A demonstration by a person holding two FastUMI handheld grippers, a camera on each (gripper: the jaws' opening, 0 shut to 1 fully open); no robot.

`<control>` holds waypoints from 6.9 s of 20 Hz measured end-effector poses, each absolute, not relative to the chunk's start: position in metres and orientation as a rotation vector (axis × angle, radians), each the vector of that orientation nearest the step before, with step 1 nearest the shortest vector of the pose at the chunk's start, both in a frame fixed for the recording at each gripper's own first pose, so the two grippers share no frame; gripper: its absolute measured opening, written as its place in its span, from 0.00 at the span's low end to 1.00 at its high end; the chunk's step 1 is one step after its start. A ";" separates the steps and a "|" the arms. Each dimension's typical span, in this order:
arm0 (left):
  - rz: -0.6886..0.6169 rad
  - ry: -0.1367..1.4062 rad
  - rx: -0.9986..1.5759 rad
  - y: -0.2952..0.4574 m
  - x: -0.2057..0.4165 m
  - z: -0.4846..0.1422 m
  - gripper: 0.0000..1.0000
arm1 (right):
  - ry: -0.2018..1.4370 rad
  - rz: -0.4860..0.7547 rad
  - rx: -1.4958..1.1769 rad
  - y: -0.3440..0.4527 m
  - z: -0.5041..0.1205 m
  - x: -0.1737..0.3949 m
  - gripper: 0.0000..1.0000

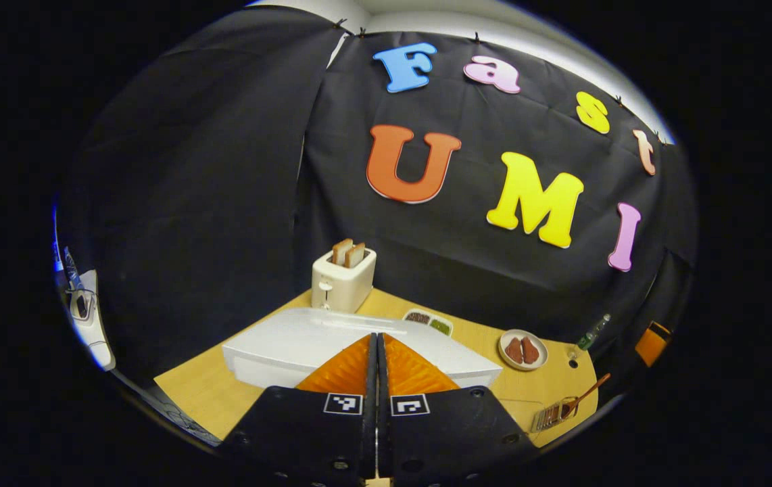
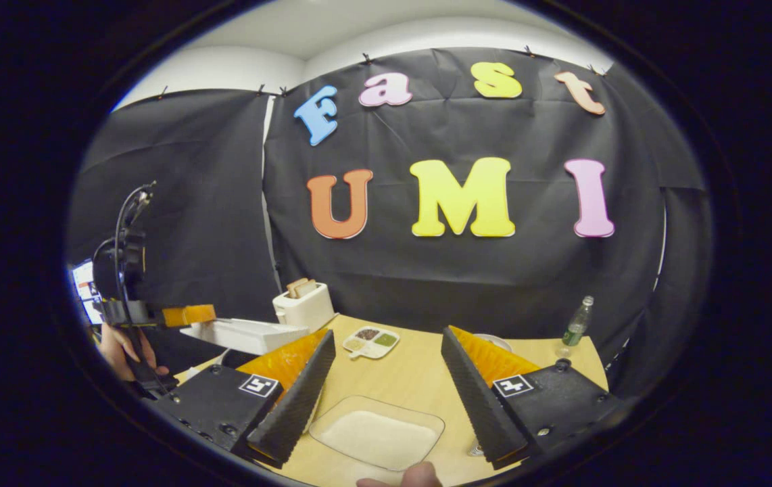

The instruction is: Close the left gripper, press the button to open the rice cooker; take a wooden spoon from the chopstick holder with the right hand, scoop a spoonful of rice and pour it into the rice cooker, then put the wooden spoon back into the chopstick holder.

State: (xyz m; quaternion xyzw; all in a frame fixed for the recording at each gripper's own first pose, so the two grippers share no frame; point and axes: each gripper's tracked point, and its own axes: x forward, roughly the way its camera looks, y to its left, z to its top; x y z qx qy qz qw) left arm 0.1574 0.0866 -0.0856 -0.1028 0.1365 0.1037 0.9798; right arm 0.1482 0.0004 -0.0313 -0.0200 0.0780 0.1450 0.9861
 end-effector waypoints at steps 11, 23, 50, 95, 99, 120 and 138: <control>0.201 0.062 -0.143 0.073 0.111 0.015 0.84 | 0.120 0.199 -0.051 -0.036 -0.025 0.123 0.99; 0.163 0.061 -0.047 0.045 0.069 -0.007 0.94 | 0.206 -0.016 -0.047 -0.145 -0.070 0.083 1.00; 0.238 0.244 -0.030 -0.019 0.097 -0.056 0.94 | 0.652 -0.008 0.395 -0.259 -0.284 0.237 0.49; 0.201 0.183 0.011 0.133 -0.015 -0.049 0.94 | 0.598 0.050 -0.015 0.031 -0.279 0.163 0.08; 0.203 0.197 0.014 0.136 -0.015 -0.049 0.94 | 0.616 0.079 0.180 0.048 -0.280 0.169 0.08; 0.215 0.251 -0.004 0.081 0.018 -0.043 0.94 | 0.647 0.159 0.892 -0.005 -0.268 0.182 0.08; 0.241 0.188 0.010 0.084 0.006 -0.036 0.94 | 0.495 0.343 1.198 0.024 -0.137 0.197 0.08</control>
